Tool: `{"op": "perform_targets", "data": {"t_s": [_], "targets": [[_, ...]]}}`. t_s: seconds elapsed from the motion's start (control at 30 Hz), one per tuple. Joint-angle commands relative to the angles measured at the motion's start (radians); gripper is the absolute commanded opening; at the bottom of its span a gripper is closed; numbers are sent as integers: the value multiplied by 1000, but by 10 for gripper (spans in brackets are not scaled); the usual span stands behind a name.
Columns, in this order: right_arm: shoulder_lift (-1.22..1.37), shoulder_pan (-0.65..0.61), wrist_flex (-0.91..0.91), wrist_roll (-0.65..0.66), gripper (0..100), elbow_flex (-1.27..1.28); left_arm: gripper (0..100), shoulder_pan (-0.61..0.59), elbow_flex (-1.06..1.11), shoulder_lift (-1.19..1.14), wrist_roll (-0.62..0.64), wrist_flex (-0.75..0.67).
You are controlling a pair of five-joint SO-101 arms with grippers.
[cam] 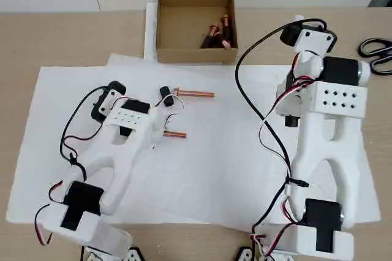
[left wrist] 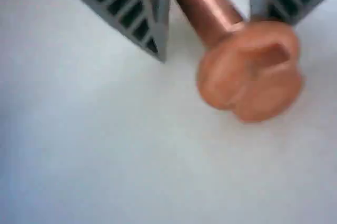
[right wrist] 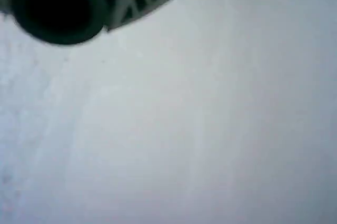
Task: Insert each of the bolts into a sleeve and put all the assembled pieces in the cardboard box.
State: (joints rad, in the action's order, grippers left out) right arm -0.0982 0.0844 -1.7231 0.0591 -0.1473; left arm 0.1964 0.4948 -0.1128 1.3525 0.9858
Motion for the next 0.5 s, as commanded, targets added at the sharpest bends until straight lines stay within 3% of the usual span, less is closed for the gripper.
{"op": "perform_targets", "data": {"t_s": [0.0, 0.17, 0.33, 0.47], "targets": [[-51, -4, -10, -9, 4, -5, 85, -3, -96, -6, -120, 86], [-51, -5, -10, -9, 4, -5, 11, -5, -277, -8, -334, 287], [-53, -5, -10, -9, 4, -5, 6, -8, -426, -15, -519, 494], [-54, -5, -10, -9, 4, -5, 6, -6, -437, -17, -683, 529]]}}
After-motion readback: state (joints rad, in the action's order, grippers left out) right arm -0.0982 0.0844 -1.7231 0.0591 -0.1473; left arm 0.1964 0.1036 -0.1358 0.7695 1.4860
